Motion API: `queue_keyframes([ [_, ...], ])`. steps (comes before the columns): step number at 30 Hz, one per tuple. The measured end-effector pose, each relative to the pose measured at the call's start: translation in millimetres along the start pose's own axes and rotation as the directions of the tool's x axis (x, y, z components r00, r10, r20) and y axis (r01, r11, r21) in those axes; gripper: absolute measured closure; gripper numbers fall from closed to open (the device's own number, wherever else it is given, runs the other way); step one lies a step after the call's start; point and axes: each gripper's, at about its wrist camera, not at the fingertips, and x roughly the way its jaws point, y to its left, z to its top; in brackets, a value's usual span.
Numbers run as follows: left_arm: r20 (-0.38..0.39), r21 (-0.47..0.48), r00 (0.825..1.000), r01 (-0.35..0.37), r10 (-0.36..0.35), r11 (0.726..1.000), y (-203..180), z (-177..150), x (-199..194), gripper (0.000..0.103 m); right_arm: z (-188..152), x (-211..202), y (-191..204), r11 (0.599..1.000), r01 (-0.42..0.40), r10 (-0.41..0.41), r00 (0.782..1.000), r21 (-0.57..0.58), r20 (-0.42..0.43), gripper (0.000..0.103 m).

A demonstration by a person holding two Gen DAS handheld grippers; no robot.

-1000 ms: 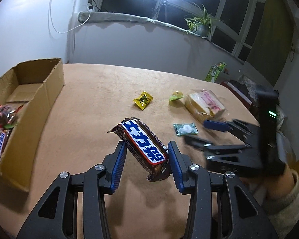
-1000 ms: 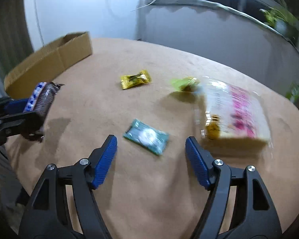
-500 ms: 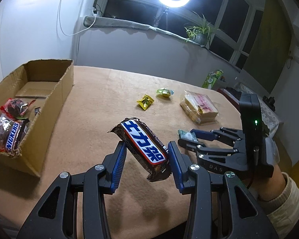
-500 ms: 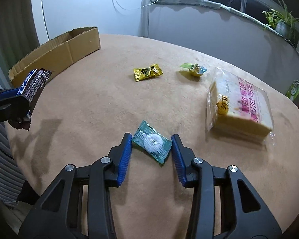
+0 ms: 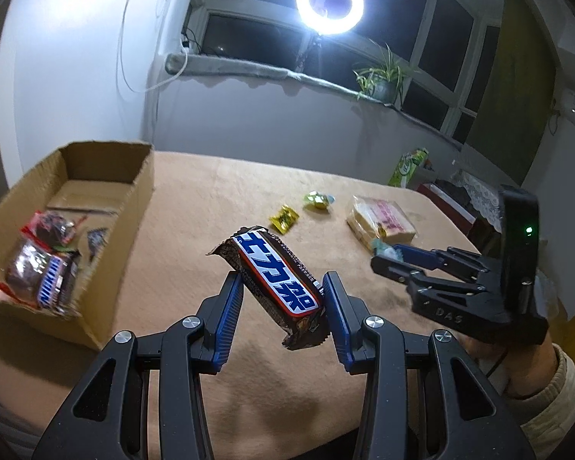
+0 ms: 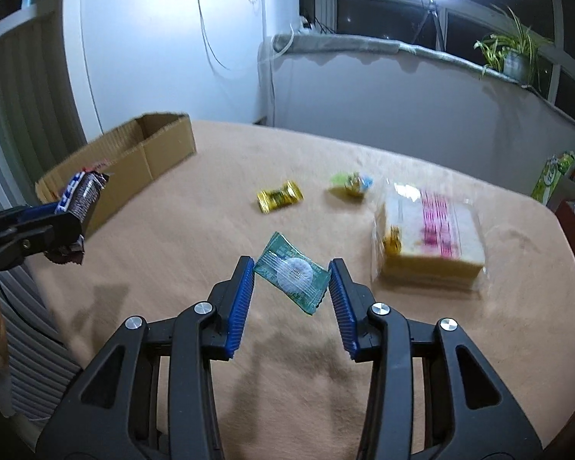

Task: Organize snacks
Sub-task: 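Carry both items to the box and open both grippers inside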

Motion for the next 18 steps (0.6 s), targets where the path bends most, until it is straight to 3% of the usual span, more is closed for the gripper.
queue_keyframes([
  [9, 0.052, -0.042, 0.995, -0.085, 0.087, 0.995, 33.9, 7.2, -21.8, 0.062, 34.2, 9.6, 47.5, 0.995, -0.071, 0.074, 0.996, -0.066, 0.045, 0.061],
  [18, 0.07, -0.119, 0.976, -0.198, 0.208, 0.973, 97.7, 9.0, -39.2, 0.062, 72.2, 50.6, 129.9, 0.968, -0.198, 0.206, 0.978, -0.157, 0.036, 0.061],
])
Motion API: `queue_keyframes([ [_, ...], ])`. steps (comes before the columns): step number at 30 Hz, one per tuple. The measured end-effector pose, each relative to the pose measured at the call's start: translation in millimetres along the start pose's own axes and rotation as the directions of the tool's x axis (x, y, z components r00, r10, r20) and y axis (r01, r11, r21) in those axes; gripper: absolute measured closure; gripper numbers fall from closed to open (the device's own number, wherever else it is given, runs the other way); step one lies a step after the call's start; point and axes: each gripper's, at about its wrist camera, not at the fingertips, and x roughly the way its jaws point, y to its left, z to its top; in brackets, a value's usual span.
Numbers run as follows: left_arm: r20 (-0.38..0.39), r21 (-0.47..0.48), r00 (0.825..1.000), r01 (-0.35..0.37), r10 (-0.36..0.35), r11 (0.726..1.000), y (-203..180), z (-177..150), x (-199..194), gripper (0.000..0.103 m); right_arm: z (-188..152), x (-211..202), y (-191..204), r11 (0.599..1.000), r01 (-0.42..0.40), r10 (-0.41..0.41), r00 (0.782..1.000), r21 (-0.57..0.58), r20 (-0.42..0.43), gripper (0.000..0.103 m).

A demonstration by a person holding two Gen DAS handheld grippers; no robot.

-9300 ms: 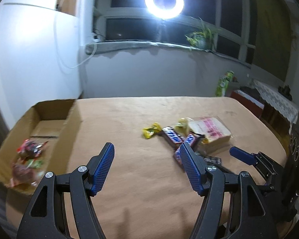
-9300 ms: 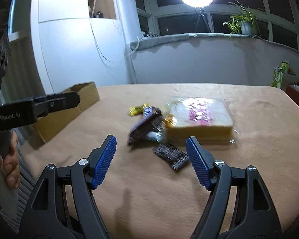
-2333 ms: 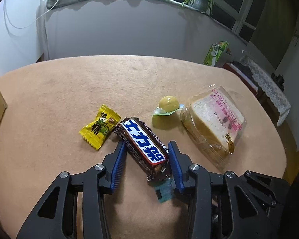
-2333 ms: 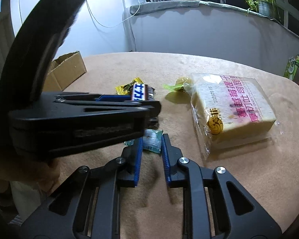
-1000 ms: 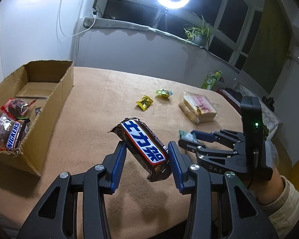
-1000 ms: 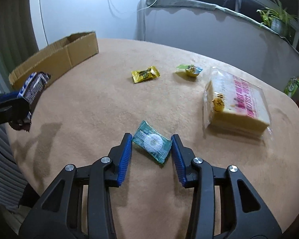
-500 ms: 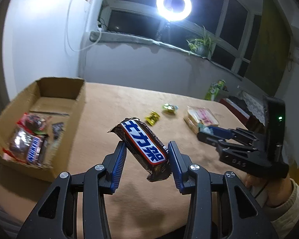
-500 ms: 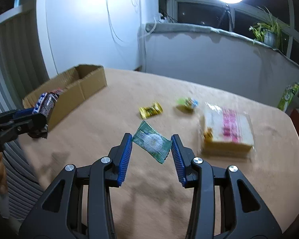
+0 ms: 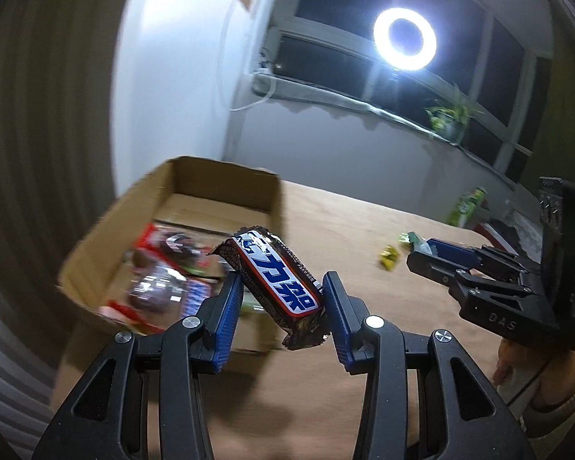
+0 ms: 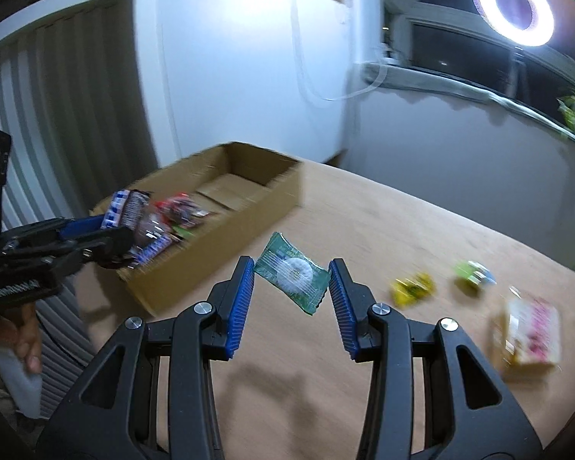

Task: Organize snacks
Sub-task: 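Carry both items to the box and open both grippers inside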

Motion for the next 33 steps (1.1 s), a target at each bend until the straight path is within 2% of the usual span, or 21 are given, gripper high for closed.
queue_keyframes([
  [11, -0.013, -0.029, 0.999, -0.052, 0.052, 0.998, 39.5, 8.0, 17.1, 0.061, 63.9, 64.3, 64.4, 0.988, -0.119, 0.124, 0.991, -0.097, 0.044, 0.06],
  [13, -0.031, -0.031, 0.998, -0.063, 0.062, 0.998, 45.1, 9.4, 23.0, 0.06, 68.1, 76.1, 70.3, 0.984, -0.141, 0.145, 0.989, -0.104, 0.028, 0.052],
  [14, -0.036, -0.03, 0.997, -0.076, 0.074, 0.997, 46.7, 8.9, 24.2, 0.055, 67.7, 79.6, 71.9, 0.985, -0.136, 0.14, 0.99, -0.105, 0.024, 0.05],
  [15, -0.038, -0.029, 0.995, -0.09, 0.089, 0.996, 48.3, 8.6, 24.8, 0.045, 65.0, 78.5, 71.1, 0.986, -0.131, 0.135, 0.99, -0.098, 0.036, 0.047],
  [16, -0.036, -0.032, 0.994, -0.105, 0.104, 0.994, 49.4, 6.1, 22.4, 0.04, 61.9, 76.9, 69.3, 0.987, -0.132, 0.136, 0.99, -0.091, 0.043, 0.042],
  [17, -0.033, -0.037, 0.994, -0.109, 0.108, 0.993, 50.3, 4.4, 19.6, 0.035, 57.1, 75.5, 65.7, 0.988, -0.13, 0.134, 0.99, -0.078, 0.042, 0.041],
  [23, -0.016, -0.073, 0.993, -0.118, 0.117, 0.99, 51.7, -1.2, 4.5, 0.034, 34.8, 64.4, 47.0, 0.994, -0.108, 0.109, 0.994, -0.022, 0.027, 0.041],
  [33, 0.003, -0.066, 0.993, -0.118, 0.118, 0.991, 36.5, 2.9, -5.8, 0.034, 14.6, 40.2, 39.3, 0.995, -0.099, 0.099, 0.994, 0.005, 0.04, 0.041],
])
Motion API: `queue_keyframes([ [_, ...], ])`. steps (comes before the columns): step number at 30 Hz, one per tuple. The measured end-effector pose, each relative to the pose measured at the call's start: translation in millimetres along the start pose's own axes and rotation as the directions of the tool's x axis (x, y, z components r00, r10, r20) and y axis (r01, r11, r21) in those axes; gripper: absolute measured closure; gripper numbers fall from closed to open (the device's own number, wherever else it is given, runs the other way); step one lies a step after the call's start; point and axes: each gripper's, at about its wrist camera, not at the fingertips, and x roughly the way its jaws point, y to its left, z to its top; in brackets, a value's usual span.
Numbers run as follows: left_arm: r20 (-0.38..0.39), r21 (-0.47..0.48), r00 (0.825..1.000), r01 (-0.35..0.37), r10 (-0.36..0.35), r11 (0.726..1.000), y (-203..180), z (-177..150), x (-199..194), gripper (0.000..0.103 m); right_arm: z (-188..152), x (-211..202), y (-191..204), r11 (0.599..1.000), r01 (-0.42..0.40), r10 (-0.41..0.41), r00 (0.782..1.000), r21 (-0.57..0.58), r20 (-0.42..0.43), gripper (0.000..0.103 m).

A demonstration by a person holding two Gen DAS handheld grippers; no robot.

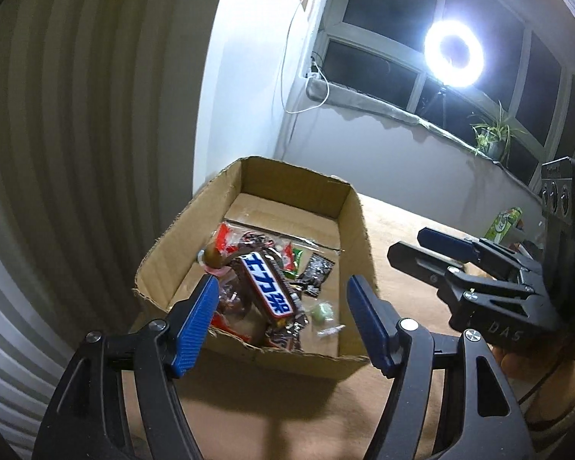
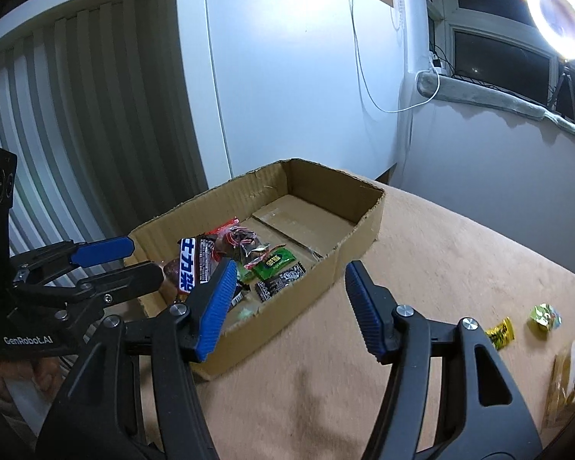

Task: Organize snacks
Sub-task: 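Carry both items to the box and open both grippers inside, then grasp the yellow candy with the left gripper while the right gripper grasps the green jelly cup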

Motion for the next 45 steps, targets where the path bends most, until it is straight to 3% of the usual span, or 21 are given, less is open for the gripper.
queue_keyframes([
  [10, -0.008, 0.063, 1.0, 0.028, -0.028, 0.998, -36.6, 0.4, -2.4, 0.034, -9.0, -18.6, -30.2, 0.997, 0.042, -0.043, 0.999, 0.062, 0.017, 0.041],
  [18, -0.041, 0.13, 0.996, 0.079, -0.074, 0.988, -75.9, -1.3, 10.8, 0.034, -31.1, -26.4, -89.3, 0.976, 0.138, -0.136, 0.99, 0.171, -0.022, 0.041],
  [25, -0.072, 0.192, 0.991, 0.124, -0.112, 0.974, -113.4, -3.4, 29.3, 0.034, -54.2, -33.4, -148.6, 0.932, 0.244, -0.227, 0.969, 0.266, -0.096, 0.041],
  [34, -0.097, 0.308, 0.98, 0.198, -0.177, 0.93, -169.2, -4.9, 69.9, 0.033, -82.1, -42.4, -205.3, 0.881, 0.294, -0.243, 0.953, 0.37, -0.179, 0.041],
  [40, -0.203, 0.365, 0.949, 0.301, -0.24, 0.881, -197.5, -9.1, 114.4, 0.033, -82.9, -43.9, -235.7, 0.856, 0.371, -0.31, 0.926, 0.359, -0.217, 0.041],
  [43, -0.238, 0.413, 0.946, 0.305, -0.222, 0.858, -209.5, -9.0, 132.7, 0.033, -78.7, -37.4, -249.4, 0.852, 0.388, -0.32, 0.917, 0.351, -0.237, 0.041],
  [45, -0.263, 0.414, 0.942, 0.305, -0.208, 0.858, -212.4, -6.7, 146.6, 0.033, -72.3, -30.0, -254.8, 0.866, 0.383, -0.315, 0.917, 0.322, -0.245, 0.041],
])
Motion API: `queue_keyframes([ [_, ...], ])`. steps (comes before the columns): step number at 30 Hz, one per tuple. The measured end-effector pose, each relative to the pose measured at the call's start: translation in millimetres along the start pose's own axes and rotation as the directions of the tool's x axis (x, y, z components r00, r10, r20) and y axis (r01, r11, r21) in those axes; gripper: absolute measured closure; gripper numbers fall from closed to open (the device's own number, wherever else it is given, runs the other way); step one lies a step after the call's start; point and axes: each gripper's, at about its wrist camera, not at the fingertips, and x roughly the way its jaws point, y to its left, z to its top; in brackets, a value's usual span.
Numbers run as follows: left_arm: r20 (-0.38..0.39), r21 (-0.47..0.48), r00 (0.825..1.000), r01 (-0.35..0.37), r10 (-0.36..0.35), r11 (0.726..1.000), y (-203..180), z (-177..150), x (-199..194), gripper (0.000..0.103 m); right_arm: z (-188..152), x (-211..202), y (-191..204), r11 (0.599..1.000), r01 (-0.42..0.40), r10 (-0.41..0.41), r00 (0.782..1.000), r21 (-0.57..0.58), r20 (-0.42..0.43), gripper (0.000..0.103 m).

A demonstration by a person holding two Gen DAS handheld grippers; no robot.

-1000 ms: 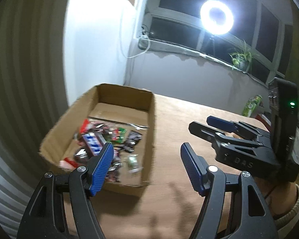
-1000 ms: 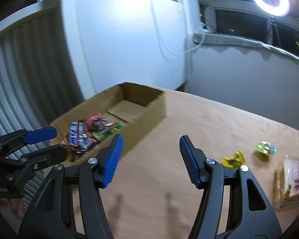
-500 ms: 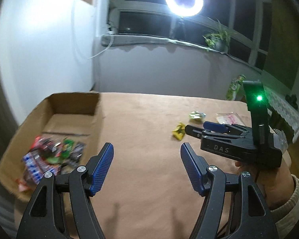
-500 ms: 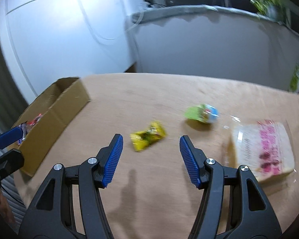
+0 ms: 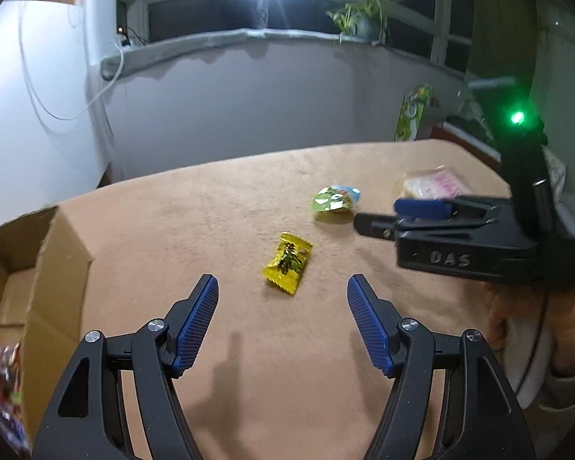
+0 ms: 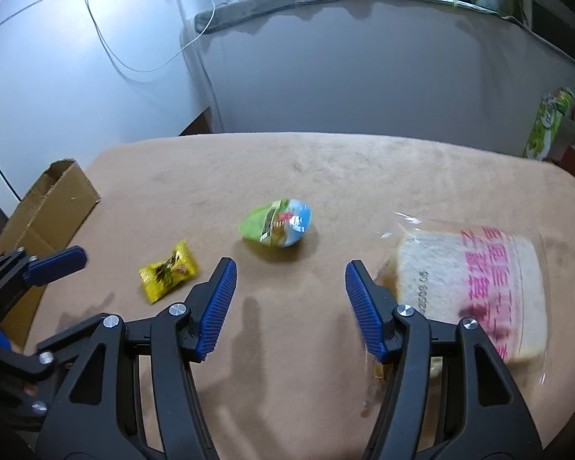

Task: Organize snacks
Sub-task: 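Grasp the yellow candy with the left gripper while the right gripper grasps the green jelly cup, then carry both snacks to the box and open both grippers to drop them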

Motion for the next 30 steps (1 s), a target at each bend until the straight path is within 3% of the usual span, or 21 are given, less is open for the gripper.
queue_keyframes([
  [4, -0.068, -0.038, 0.997, 0.036, -0.038, 0.999, 6.6, 6.9, 28.9, 0.033, 15.6, 15.4, 4.9, 0.998, -0.017, 0.015, 0.999, -0.052, -0.034, 0.041],
  [7, -0.136, -0.042, 0.99, 0.033, -0.039, 0.999, 5.9, 7.3, 44.9, 0.033, 22.6, 30.6, 12.9, 0.994, -0.009, 0.002, 0.998, -0.109, -0.066, 0.041],
  [9, -0.14, -0.035, 0.99, 0.024, -0.029, 0.999, 3.9, 9.4, 47.2, 0.037, 25.7, 38.3, 15.4, 0.991, -0.007, -0.005, 0.996, -0.135, -0.089, 0.041],
  [11, -0.135, -0.028, 0.991, 0.02, -0.023, 0.999, 0.7, 11.8, 49.3, 0.054, 27.1, 39.6, 16.7, 0.99, -0.011, -0.001, 0.996, -0.143, -0.085, 0.042],
  [14, -0.125, -0.042, 0.992, -0.002, -0.004, 0.999, 3.7, 11.5, 49.5, 0.077, 29.8, 39.9, 16.9, 0.99, -0.017, 0.006, 0.997, -0.141, -0.077, 0.058],
  [15, -0.122, -0.053, 0.992, 0.0, -0.006, 0.999, 6.9, 12.1, 49.9, 0.08, 29.7, 39.2, 16.9, 0.99, -0.024, 0.014, 0.997, -0.139, -0.073, 0.062],
  [19, -0.111, -0.089, 0.993, 0.03, -0.04, 0.996, 15.5, 13.1, 50.0, 0.081, 26.6, 34.5, 16.6, 0.99, -0.036, 0.029, 0.998, -0.134, -0.053, 0.075],
  [25, -0.093, -0.137, 0.993, 0.061, -0.074, 0.989, 24.2, 12.5, 47.8, 0.081, 24.0, 23.4, 18.0, 0.99, -0.058, 0.055, 0.998, -0.129, -0.027, 0.075],
  [30, -0.023, -0.169, 0.997, 0.075, -0.08, 0.983, 32.1, 9.7, 30.8, 0.081, 2.1, -18.8, 24.1, 0.987, -0.1, 0.105, 0.994, -0.123, 0.034, 0.075],
])
